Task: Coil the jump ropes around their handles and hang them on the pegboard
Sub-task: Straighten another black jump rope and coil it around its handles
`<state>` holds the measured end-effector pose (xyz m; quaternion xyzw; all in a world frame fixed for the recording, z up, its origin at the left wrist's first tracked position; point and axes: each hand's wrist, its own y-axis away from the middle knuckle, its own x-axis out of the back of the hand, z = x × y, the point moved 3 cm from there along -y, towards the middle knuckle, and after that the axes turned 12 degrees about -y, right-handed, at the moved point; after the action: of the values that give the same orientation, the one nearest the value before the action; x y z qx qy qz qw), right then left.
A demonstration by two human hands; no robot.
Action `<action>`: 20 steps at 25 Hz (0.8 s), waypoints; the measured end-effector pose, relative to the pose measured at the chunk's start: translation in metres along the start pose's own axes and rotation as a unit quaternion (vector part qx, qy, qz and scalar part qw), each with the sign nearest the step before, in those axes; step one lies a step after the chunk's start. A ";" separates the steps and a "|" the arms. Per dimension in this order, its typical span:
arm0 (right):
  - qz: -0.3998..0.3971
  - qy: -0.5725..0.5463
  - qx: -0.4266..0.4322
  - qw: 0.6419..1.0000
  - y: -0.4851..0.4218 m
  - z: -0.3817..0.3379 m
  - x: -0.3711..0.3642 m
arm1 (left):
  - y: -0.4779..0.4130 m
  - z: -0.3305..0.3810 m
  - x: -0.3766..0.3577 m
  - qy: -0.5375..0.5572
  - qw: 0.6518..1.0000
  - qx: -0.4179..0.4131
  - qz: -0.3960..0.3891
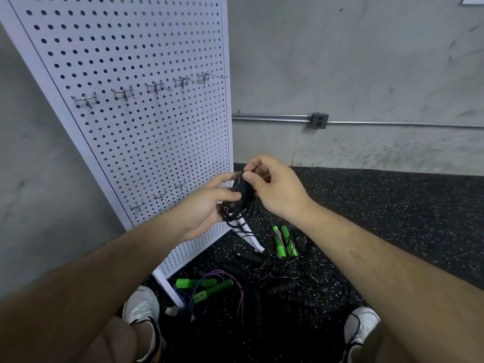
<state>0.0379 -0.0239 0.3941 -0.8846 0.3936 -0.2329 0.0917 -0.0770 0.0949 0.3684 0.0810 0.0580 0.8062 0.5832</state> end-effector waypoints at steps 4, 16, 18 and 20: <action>0.038 -0.014 -0.035 0.999 0.005 0.002 -0.007 | 0.002 -0.002 0.004 0.012 0.997 -0.020 0.071; 0.025 -0.026 -0.134 0.990 0.026 0.009 -0.052 | 0.023 -0.022 0.029 -0.107 0.980 -0.050 0.161; 0.000 0.021 -0.145 0.989 0.035 0.024 -0.065 | 0.027 -0.045 0.026 -0.132 0.974 -0.034 0.180; -0.038 0.071 -0.168 0.982 0.044 0.043 -0.080 | 0.029 -0.076 0.025 -0.146 0.969 -0.012 0.200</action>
<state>-0.0169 0.0050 0.3144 -0.8827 0.3989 -0.2293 -0.0953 -0.1265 0.1096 0.3007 0.2005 -0.0547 0.8867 0.4130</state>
